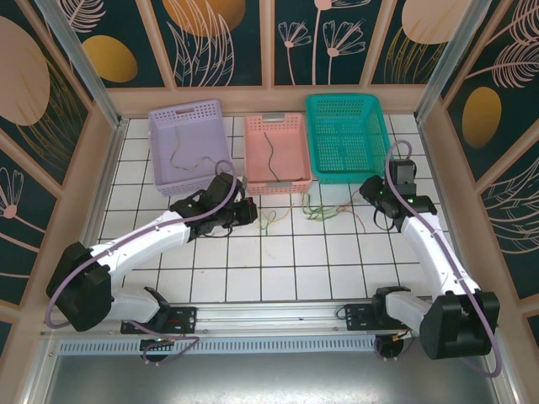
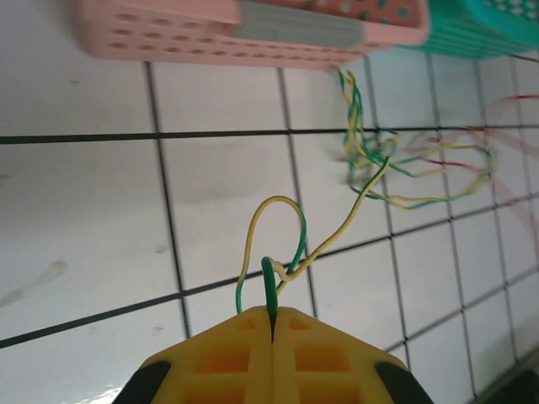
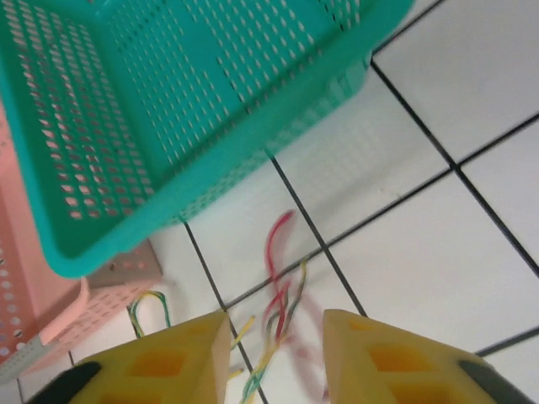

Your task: Untangle the cables

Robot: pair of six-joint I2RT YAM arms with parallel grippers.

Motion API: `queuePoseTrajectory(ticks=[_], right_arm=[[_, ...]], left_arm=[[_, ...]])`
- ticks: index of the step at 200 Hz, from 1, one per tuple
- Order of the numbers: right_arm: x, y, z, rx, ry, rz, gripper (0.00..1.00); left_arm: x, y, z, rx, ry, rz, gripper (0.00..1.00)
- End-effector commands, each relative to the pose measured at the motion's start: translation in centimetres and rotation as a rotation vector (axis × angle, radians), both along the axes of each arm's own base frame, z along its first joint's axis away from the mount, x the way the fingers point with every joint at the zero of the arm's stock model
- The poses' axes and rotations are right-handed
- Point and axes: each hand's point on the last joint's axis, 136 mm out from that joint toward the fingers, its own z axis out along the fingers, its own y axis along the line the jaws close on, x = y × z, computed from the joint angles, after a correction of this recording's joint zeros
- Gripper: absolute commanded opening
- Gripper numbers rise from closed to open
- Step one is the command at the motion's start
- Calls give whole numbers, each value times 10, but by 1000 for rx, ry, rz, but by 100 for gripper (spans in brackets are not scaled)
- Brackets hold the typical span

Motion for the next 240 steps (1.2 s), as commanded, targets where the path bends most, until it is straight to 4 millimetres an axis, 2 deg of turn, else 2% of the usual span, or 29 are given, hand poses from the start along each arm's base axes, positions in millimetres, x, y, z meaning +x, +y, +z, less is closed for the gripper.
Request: queuePoseTrajectory(ticks=[1,24,39,46,47,52,79,91,106,136,177,195,213,240], right_arm=[[-10,19,18,13,-46,64,46],[-22,50,37,49,-68,131,51],[-33,83,48,71,-92,219,51],[-37,99,54,86,-109,265,49],[-37,100,54,88,-111,269,49],[-40,113,57,106,-116,310,47],[-49,162,66,190,-105,457,44],[-49,175,71,207,-103,489,43],[-46,180,71,214,-66,477,43],[-51,179,52,269,47,381,45],[-58,160,46,395,52,224,49],[-60,166,48,462,59,225,47],[-65,182,49,524,74,279,43],[-65,192,46,523,72,321,37]], left_arm=[[-4,-23,31,-117,-62,-123,0],[2,-33,45,-167,-81,-130,0],[7,-41,56,-207,-93,-138,0],[7,-43,54,-208,-90,-147,0],[10,-46,63,-220,-105,-149,0],[12,-49,68,-225,-113,-155,0],[14,-61,76,-222,-138,-232,0],[14,-63,74,-199,-141,-261,0],[15,-63,72,-170,-147,-280,0],[22,-68,77,-172,-161,-282,0],[27,-71,80,-180,-167,-263,0],[29,-70,77,-170,-151,-246,0],[33,-72,77,-177,-125,-221,0],[37,-77,78,-189,-89,-202,0]])
